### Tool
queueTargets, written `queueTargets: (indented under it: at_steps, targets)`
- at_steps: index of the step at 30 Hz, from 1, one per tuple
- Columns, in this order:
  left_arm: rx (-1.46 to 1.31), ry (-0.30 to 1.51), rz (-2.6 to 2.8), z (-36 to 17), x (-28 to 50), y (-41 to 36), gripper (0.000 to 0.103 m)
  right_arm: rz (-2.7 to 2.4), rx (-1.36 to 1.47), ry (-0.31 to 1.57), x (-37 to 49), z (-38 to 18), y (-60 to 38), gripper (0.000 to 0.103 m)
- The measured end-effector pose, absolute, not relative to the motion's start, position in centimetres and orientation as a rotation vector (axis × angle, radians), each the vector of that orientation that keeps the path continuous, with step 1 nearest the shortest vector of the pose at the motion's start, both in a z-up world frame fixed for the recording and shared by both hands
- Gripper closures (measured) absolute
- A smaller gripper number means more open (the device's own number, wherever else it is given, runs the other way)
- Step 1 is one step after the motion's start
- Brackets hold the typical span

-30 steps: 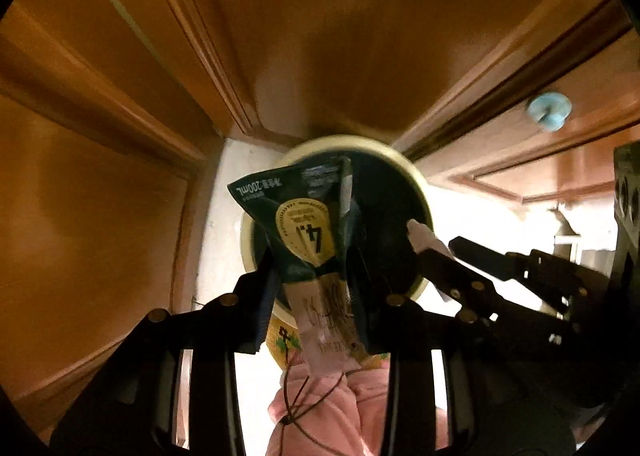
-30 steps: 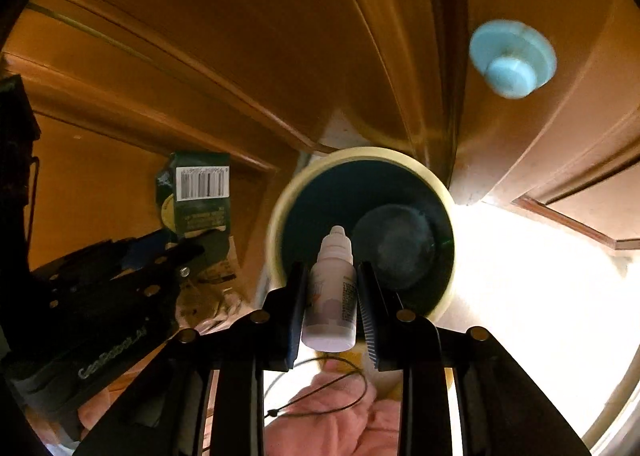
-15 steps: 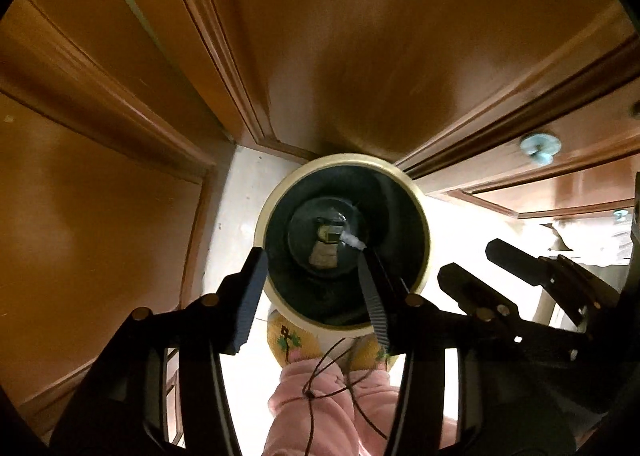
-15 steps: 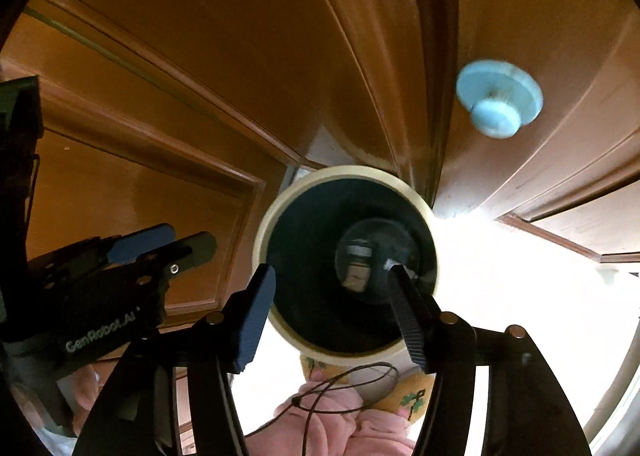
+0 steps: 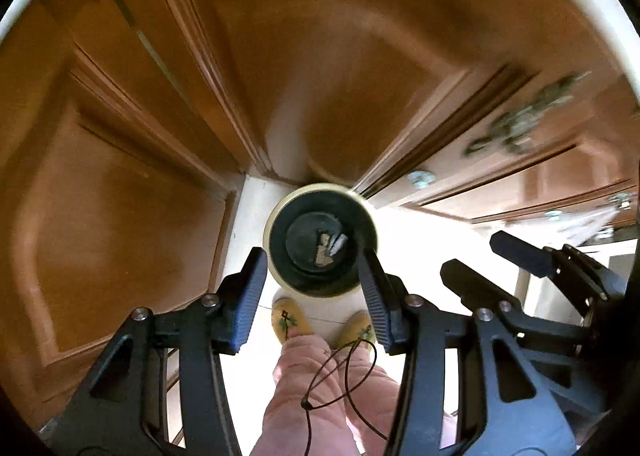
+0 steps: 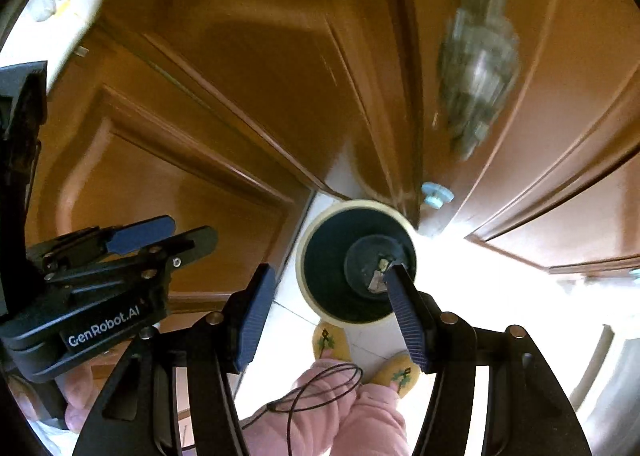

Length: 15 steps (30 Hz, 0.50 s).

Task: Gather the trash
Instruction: 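Raise both tools back over the counter toward the remaining trash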

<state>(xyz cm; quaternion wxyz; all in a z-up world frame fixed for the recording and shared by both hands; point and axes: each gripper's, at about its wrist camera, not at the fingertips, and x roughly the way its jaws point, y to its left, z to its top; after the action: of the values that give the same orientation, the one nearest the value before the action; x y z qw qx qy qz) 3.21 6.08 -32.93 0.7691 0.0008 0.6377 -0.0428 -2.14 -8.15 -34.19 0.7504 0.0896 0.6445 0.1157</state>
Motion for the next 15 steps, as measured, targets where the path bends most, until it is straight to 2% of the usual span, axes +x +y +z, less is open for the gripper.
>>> queueTargets:
  at_steps: [11, 15]
  targets:
    - [0.013, 1.183, -0.159, -15.7, 3.7, 4.9, 0.059, 0.273, 0.144, 1.202, -0.4, -15.0, -9.2, 0.043]
    - [0.024, 1.082, -0.167, -11.0, 4.8, 4.6, 0.059, 0.261, 0.141, 1.11, -0.1, -9.8, -9.8, 0.036]
